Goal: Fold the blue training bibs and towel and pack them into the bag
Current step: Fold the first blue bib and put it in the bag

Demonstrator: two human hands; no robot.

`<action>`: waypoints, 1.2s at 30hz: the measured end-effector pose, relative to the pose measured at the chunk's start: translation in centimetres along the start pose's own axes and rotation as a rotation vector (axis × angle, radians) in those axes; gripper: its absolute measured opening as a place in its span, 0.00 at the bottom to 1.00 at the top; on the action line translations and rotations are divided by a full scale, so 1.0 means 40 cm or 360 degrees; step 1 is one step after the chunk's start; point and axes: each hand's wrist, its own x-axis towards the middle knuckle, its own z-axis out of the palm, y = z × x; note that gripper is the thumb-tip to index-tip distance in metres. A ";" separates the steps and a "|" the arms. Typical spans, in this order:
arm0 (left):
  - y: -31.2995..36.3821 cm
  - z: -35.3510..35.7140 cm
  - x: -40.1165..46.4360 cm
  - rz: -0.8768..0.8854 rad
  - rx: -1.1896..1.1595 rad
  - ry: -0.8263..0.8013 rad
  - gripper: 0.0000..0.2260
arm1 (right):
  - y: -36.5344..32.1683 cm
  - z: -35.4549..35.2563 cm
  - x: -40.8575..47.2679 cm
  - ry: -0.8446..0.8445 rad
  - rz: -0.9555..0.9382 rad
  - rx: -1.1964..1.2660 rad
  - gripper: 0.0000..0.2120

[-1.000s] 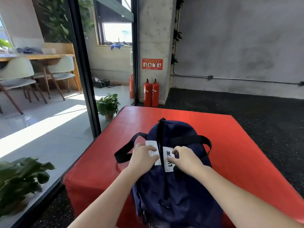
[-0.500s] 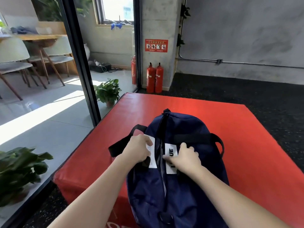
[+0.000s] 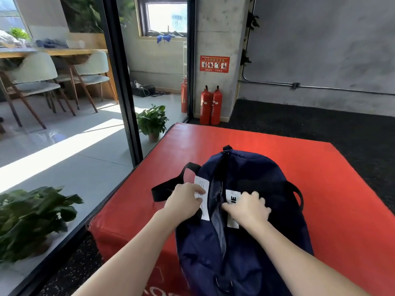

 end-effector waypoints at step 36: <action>-0.079 -0.474 0.019 0.0175 0.0105 0.0456 0.13 | -0.144 -0.344 -0.098 0.0237 -0.0862 0.0757 0.40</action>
